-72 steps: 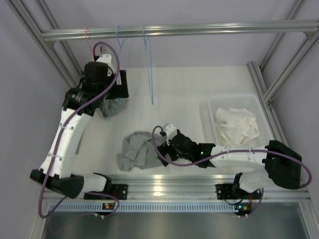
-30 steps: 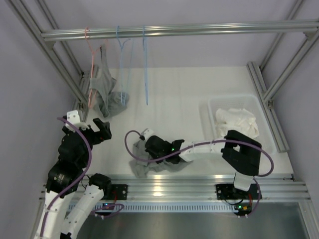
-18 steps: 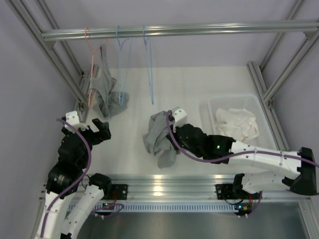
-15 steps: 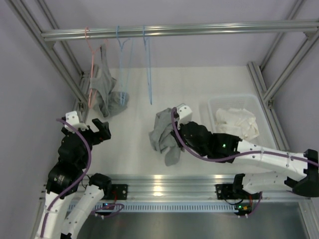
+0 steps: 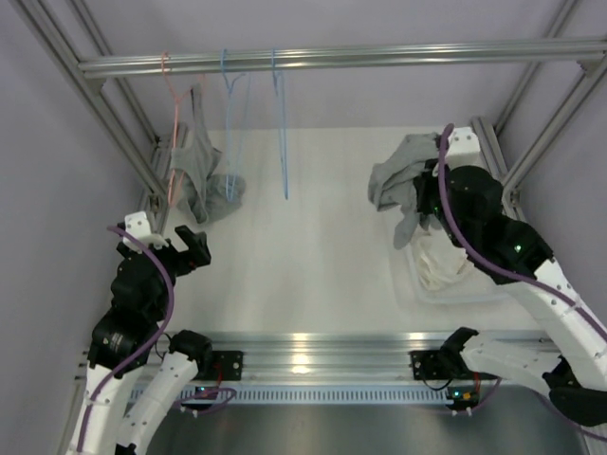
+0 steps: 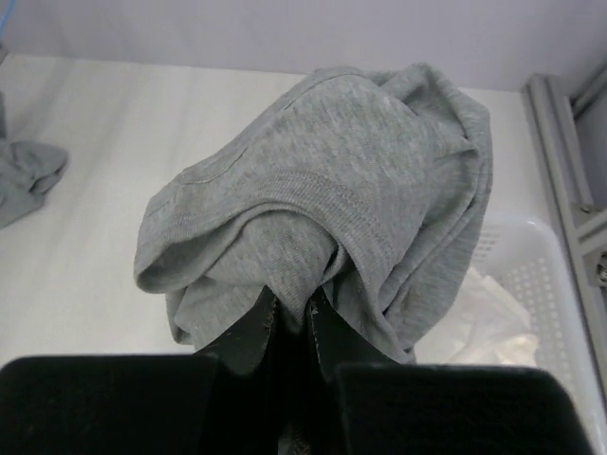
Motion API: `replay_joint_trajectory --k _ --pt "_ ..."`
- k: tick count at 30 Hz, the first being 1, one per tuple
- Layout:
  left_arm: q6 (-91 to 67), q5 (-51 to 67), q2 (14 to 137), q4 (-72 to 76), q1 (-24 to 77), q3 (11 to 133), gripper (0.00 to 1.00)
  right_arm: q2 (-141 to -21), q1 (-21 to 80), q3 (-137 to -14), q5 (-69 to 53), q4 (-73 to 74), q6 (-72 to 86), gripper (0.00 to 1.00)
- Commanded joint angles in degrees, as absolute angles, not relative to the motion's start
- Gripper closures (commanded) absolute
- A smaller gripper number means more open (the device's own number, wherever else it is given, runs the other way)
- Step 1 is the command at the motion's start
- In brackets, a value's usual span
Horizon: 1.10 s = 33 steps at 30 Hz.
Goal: Remove the tank top from the hanger
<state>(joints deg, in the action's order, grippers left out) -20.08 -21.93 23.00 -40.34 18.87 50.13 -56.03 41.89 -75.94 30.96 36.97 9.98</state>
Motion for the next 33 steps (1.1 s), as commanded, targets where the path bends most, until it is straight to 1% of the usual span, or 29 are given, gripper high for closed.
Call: replay_joint_trajectory --k 1,3,6,10,11,13,16,19,20,22,23,27,28,29,30,31,32,33 --pt "-20.57 -21.97 23.03 -37.53 18.72 50.01 0.01 -55.55 30.55 -78.14 25.67 40.25 6.42 1.00" --pt "-20.39 -21.71 22.94 -37.53 18.72 50.01 0.01 -55.81 23.42 -76.03 22.70 40.25 7.73 1.00" --pt "-20.39 -21.01 23.03 -37.53 18.72 49.92 0.01 -56.95 17.25 -71.21 19.61 39.20 10.89 1.00" --pt "-20.22 -20.57 23.12 -37.53 18.81 50.01 0.01 -57.83 12.84 -60.84 18.63 33.32 14.67 1.00" --pt "-20.21 -20.48 23.03 -37.53 18.72 50.01 0.01 -57.75 11.88 -56.03 18.55 31.48 16.42 1.00" --pt "-20.21 -20.30 23.03 -37.44 18.81 50.01 0.01 -57.57 9.15 -51.09 18.02 25.68 18.88 1.00" --pt "-20.21 -20.13 23.03 -37.53 18.72 50.01 0.01 -60.02 6.60 -41.78 16.70 20.49 23.72 1.00" --pt "-20.13 -20.13 22.94 -37.44 18.72 49.92 0.01 -63.62 4.23 -38.77 13.46 15.67 25.31 1.00" --pt "-20.13 -20.04 22.94 -37.44 18.81 49.92 0.01 -66.68 3.26 -37.19 11.45 14.43 26.70 1.00" --pt "-20.13 -19.95 22.94 -37.53 18.81 49.92 0.01 -69.42 -2.52 -35.95 6.97 11.10 27.51 1.00" --pt "-20.13 -19.95 22.94 -37.44 18.72 49.92 0.01 -71.26 -3.77 -35.25 3.55 10.38 28.12 1.00" --pt "-20.04 -19.95 22.94 -37.53 18.81 49.92 0.01 -69.36 -5.18 -35.77 3.25 10.37 28.56 1.00" --pt "-20.04 -19.95 22.94 -37.44 18.72 49.92 0.01 -67.00 -5.19 -36.64 3.43 10.81 28.39 0.97" --pt "-20.04 -19.95 22.94 -37.44 18.81 49.92 0.01 -65.67 -5.19 -37.35 4.21 13.07 28.13 0.90" --pt "-20.13 -19.95 22.94 -37.53 18.72 49.92 0.01 -64.18 -5.19 -38.14 4.48 13.88 27.86 0.69" --pt "-20.13 -19.95 22.94 -37.44 18.81 49.92 0.01 -61.29 -5.19 -39.97 4.74 14.84 27.17 0.56" --pt "-20.21 -20.04 22.94 -37.44 18.81 49.92 0.01 -59.95 -5.10 -41.03 5.36 16.25 26.64 0.46" --pt "-20.21 -20.30 23.03 -37.44 18.72 49.92 0.01 -58.64 -5.10 -42.18 5.88 18.96 26.28 0.33"
